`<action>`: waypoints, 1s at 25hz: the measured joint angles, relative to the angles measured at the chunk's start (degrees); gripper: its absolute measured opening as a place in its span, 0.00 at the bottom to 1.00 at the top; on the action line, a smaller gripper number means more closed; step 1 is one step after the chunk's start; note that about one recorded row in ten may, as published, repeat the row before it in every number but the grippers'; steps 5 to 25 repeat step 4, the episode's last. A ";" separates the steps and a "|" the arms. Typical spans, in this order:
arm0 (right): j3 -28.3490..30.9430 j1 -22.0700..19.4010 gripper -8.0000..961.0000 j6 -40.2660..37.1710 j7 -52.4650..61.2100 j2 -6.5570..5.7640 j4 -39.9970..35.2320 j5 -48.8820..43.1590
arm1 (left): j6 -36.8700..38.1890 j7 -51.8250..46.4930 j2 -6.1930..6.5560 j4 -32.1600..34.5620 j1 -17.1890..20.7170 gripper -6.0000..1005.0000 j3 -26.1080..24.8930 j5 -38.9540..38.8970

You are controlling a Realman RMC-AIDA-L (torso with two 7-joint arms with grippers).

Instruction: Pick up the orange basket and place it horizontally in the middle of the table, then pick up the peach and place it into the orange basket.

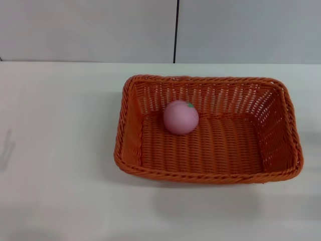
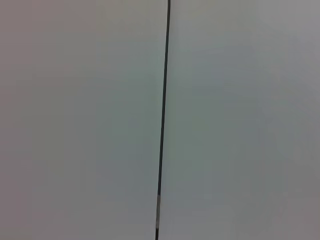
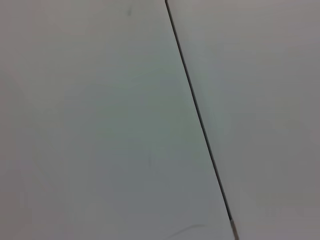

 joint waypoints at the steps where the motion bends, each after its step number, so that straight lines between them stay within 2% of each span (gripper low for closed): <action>1: 0.06 0.11 0.78 0.05 0.00 0.01 0.27 0.01 | 0.07 -0.04 0.00 -0.03 -0.03 0.81 0.00 0.00; 25: 0.06 0.43 0.78 0.22 -0.08 0.02 0.63 0.06 | 0.37 -0.09 0.00 -0.02 -0.32 0.81 -0.02 0.00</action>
